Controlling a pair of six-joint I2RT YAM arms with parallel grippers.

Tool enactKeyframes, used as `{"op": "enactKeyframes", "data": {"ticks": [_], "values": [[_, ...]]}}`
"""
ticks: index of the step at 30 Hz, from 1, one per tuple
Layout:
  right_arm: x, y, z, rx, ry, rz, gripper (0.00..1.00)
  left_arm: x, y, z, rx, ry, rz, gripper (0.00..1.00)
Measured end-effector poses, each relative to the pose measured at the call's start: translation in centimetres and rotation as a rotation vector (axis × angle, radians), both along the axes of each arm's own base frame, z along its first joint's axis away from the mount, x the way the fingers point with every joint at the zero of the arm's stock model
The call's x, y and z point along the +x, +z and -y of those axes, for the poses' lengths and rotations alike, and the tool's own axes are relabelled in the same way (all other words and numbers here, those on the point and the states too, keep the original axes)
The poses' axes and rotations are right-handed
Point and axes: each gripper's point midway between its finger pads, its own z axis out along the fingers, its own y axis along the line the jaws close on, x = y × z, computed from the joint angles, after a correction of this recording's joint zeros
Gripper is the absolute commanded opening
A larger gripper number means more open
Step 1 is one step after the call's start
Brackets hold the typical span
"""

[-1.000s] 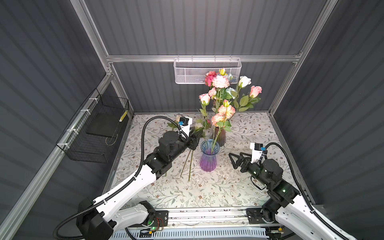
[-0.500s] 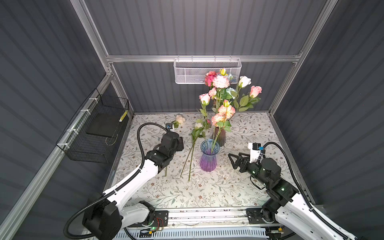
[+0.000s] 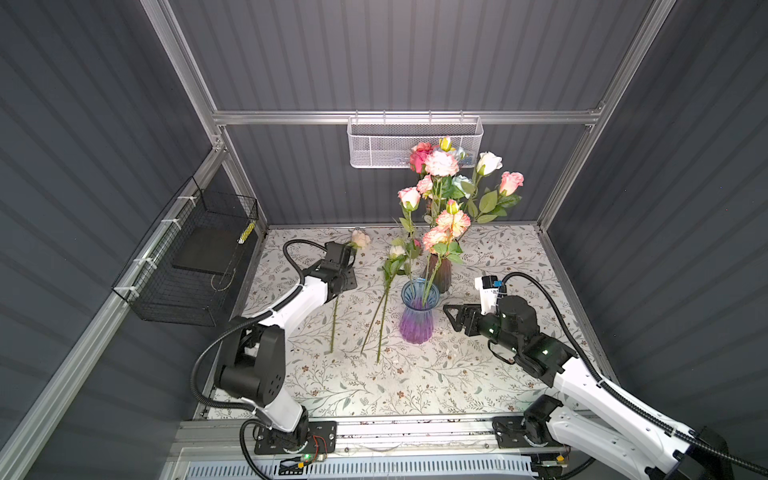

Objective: Arrange the flowers into the vase
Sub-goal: 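Draw the left gripper back toward the cream rose on the table, then lower the left gripper onto the cream rose stem and close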

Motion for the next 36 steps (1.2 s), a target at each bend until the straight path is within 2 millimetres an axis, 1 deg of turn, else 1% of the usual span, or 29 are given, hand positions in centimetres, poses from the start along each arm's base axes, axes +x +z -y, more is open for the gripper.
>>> {"op": "enactKeyframes", "data": {"ticks": [3,5,6,8,9,11,12,14,17,20,23,24,27,36], "values": [[0.1,0.1,0.0,0.001,-0.004,0.007,0.82,5.2,-0.3,-0.3,0.010,0.015,0.001,0.44],[0.2,0.4,0.3,0.003,-0.019,0.018,0.83,8.1,-1.4,-0.7,0.017,0.009,-0.014,0.44],[0.3,0.6,0.5,0.005,-0.029,0.028,0.83,9.1,-2.2,-0.9,0.019,0.003,-0.027,0.43],[0.4,1.2,0.9,0.016,-0.046,0.056,0.83,10.2,-4.0,-1.4,0.025,-0.009,-0.065,0.40],[0.4,1.4,1.1,0.020,-0.056,0.068,0.84,10.4,-5.2,-1.5,0.027,-0.018,-0.095,0.37],[0.3,1.4,1.5,0.020,-0.070,0.080,0.84,10.8,-7.0,-1.8,0.031,-0.038,-0.142,0.35],[0.3,1.3,1.7,0.018,-0.075,0.081,0.84,10.9,-8.0,-2.0,0.032,-0.047,-0.165,0.35],[0.3,0.8,1.9,0.012,-0.082,0.078,0.84,10.7,-9.4,-2.1,0.036,-0.068,-0.197,0.35],[0.1,-0.1,2.2,0.002,-0.089,0.066,0.84,10.9,-9.1,-1.4,0.026,-0.106,-0.195,0.35],[-0.1,-1.0,2.4,-0.006,-0.091,0.053,0.85,10.8,-9.4,-1.0,0.017,-0.133,-0.202,0.35],[-0.2,-1.3,2.5,-0.008,-0.091,0.051,0.85,10.8,-9.4,-0.6,0.004,-0.152,-0.202,0.37],[-0.2,-1.3,2.5,-0.008,-0.092,0.051,0.85,10.9,-9.4,-0.5,-0.001,-0.156,-0.201,0.36],[-0.2,-1.2,2.6,-0.005,-0.093,0.053,0.85,11.0,-9.4,-0.3,-0.008,-0.165,-0.195,0.25],[-0.2,-1.3,2.6,-0.002,-0.098,0.053,0.86,10.7,-9.6,-0.8,0.024,-0.170,-0.210,0.07]]}}
